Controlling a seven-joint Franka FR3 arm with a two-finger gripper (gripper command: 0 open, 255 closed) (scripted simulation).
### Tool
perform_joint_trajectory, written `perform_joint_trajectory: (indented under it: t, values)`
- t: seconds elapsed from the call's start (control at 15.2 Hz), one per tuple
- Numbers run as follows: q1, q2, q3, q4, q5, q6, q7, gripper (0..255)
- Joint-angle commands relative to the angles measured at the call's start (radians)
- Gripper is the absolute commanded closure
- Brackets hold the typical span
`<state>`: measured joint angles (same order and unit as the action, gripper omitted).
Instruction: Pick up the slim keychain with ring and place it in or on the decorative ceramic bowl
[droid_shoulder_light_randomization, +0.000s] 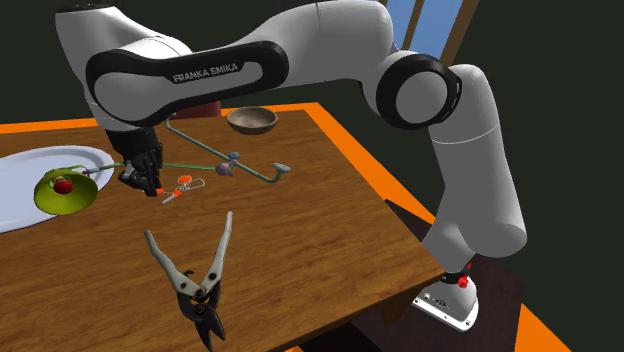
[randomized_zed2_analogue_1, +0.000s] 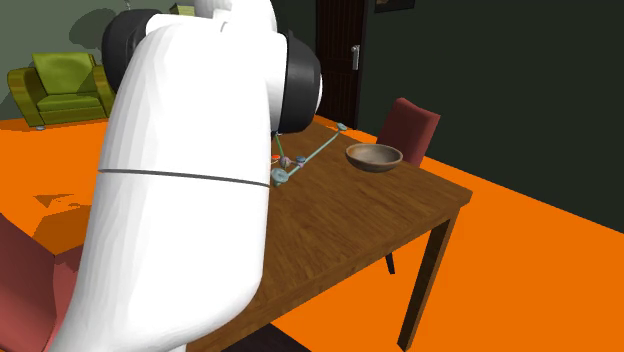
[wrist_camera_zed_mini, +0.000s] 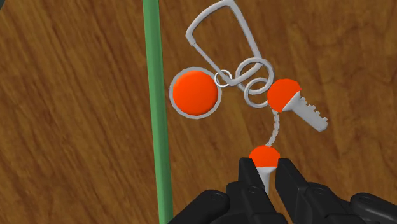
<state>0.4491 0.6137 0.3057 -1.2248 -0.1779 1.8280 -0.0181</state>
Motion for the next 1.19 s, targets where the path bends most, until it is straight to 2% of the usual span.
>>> perform_joint_trajectory:
  t: [0.0, 0.2, 0.26, 1.12]
  values:
    - [-0.009, 0.006, -0.009, -0.012, -0.006, 0.000, -0.002, 255]
    - [-0.007, -0.006, -0.007, -0.028, -0.005, 0.003, 0.006, 255]
    - [0.004, 0.019, -0.008, 0.015, -0.010, -0.015, 0.008, 255]
    - [0.028, 0.034, -0.007, 0.218, -0.009, -0.200, -0.004, 255]
